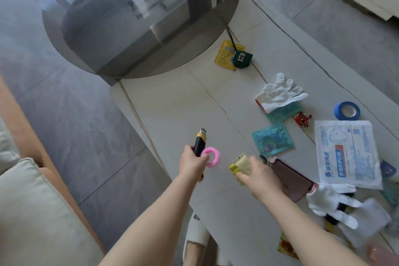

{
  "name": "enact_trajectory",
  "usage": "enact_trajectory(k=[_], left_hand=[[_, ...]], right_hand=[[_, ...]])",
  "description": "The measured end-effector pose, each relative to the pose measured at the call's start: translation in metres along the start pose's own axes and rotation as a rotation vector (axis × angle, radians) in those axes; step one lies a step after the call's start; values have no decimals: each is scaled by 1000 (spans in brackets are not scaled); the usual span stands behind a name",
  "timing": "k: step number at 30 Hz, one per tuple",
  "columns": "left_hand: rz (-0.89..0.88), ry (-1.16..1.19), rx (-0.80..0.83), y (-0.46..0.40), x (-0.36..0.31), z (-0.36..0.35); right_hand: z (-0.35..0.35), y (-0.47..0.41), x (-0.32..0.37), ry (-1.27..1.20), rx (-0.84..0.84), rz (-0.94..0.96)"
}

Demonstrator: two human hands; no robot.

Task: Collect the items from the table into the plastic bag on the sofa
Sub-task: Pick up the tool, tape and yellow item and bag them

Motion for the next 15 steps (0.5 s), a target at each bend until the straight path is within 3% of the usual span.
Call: enact_trajectory(k=[5,15], left_hand=[[-6,154,-49,65,3,55],[-7,553,-258,163,34,209]], right_hand=[[12,48,32,-488,102,22],[31,151,172,-619,320,269]])
Point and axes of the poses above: each hand's wrist, its own y-axis away from the middle knuckle, its own z-axis out of the back of the hand, x = y × z, the point moved 3 cm from there along -y, towards the middle knuckle, and after that the axes turned 14 degrees about y, right-handed, at the moved point
